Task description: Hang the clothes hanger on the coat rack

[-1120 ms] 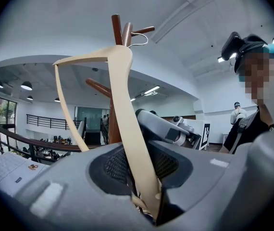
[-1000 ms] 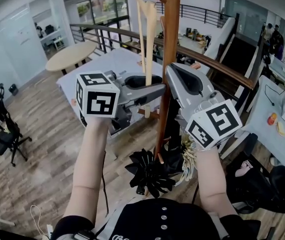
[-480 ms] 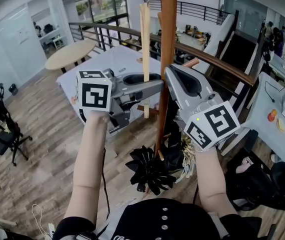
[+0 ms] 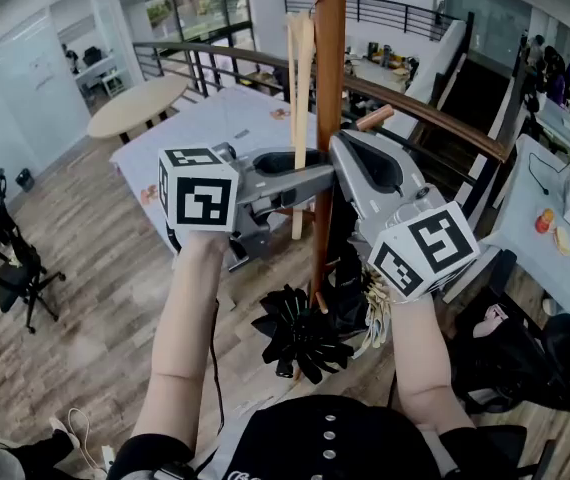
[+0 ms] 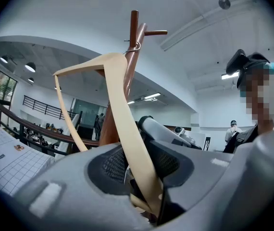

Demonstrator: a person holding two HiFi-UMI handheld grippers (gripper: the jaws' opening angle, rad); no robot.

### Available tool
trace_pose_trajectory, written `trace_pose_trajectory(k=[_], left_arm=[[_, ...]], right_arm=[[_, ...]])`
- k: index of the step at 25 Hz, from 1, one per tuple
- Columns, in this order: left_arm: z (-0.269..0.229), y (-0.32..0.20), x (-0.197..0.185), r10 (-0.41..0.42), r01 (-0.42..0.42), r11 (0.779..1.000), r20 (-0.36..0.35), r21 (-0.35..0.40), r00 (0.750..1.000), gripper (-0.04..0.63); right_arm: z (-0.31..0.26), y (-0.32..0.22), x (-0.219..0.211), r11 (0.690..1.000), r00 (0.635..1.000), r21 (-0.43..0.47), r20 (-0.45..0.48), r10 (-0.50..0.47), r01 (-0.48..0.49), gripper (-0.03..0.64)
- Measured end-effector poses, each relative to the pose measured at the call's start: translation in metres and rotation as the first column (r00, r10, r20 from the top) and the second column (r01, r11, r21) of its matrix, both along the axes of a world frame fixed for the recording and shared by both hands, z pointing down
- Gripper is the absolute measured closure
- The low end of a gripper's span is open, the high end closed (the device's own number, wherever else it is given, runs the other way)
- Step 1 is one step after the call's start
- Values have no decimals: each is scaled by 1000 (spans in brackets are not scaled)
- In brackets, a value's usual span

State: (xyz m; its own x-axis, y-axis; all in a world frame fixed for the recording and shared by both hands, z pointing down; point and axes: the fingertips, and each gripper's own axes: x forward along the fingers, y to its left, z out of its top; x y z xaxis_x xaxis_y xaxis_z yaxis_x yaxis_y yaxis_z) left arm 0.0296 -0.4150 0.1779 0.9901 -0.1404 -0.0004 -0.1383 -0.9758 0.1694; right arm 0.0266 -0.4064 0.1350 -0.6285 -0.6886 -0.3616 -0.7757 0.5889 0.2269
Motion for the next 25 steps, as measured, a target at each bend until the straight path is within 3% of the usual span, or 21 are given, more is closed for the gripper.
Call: trace_pose_trajectory(k=[6,10,16,19,23,25], left_arm=[[0,-2,0,-83,83,995,1,59,997,453],[2,-4,-2,-169,166,979,15,122,985,437],[3,-6,-8,-322,303,919,34,253,946,400],[-1,-1,-11,-342,329,905,1,272,940,384],[-14,8,-16,-384,384,865,-64,322,921,310],[-17,13,-17,-395,398,856,-80,330,915,303]], right_arm=[[8,3,8,1000,1000,-19,11,16,-15,615],[13,5,12,999,1000,-31,12,23,-22,615],[23,7,16,998,999,-56,23,22,-21,615],[27,9,15,998,1000,-64,14,17,-16,615],[33,12,17,997,1000,-75,1,15,-15,615],[35,15,16,997,1000,-79,1,12,-12,615]])
